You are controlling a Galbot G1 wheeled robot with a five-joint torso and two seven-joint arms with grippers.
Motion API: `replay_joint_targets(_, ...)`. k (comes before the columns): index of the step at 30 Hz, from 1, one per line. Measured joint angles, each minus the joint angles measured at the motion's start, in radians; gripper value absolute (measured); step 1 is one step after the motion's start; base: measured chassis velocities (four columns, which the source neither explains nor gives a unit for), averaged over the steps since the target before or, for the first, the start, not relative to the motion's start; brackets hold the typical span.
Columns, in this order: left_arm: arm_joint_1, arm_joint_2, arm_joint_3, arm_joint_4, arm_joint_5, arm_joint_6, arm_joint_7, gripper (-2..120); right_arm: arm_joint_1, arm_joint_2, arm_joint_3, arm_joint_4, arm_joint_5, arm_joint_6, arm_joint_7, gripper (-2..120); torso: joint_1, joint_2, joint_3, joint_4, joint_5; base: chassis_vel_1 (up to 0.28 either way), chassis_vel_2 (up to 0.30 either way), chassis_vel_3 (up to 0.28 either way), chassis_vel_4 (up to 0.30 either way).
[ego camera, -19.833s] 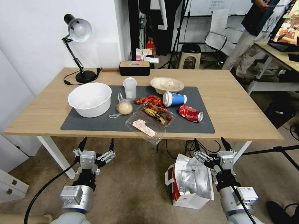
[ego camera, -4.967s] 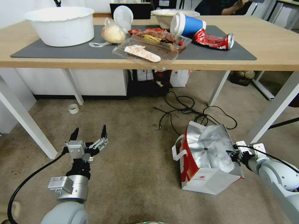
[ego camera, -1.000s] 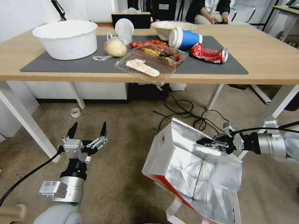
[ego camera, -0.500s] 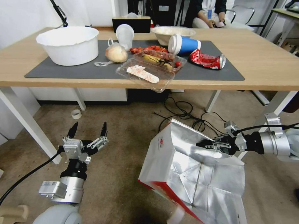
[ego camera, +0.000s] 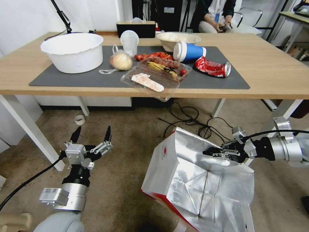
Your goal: Pick up the food delivery bag from the floor and place it on the table.
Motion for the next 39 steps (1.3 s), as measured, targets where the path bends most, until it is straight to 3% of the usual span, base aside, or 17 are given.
replay_joint_targets(39,0.003,-0.002,0.004,-0.007,-0.002,-0.002,0.007,100,-0.001,-0.035,0.012,0.021,0.040,-0.007,-0.030,0,0.051,0.156,0.105,0.0000,0.0000,0.000,0.000,0.000,0.000)
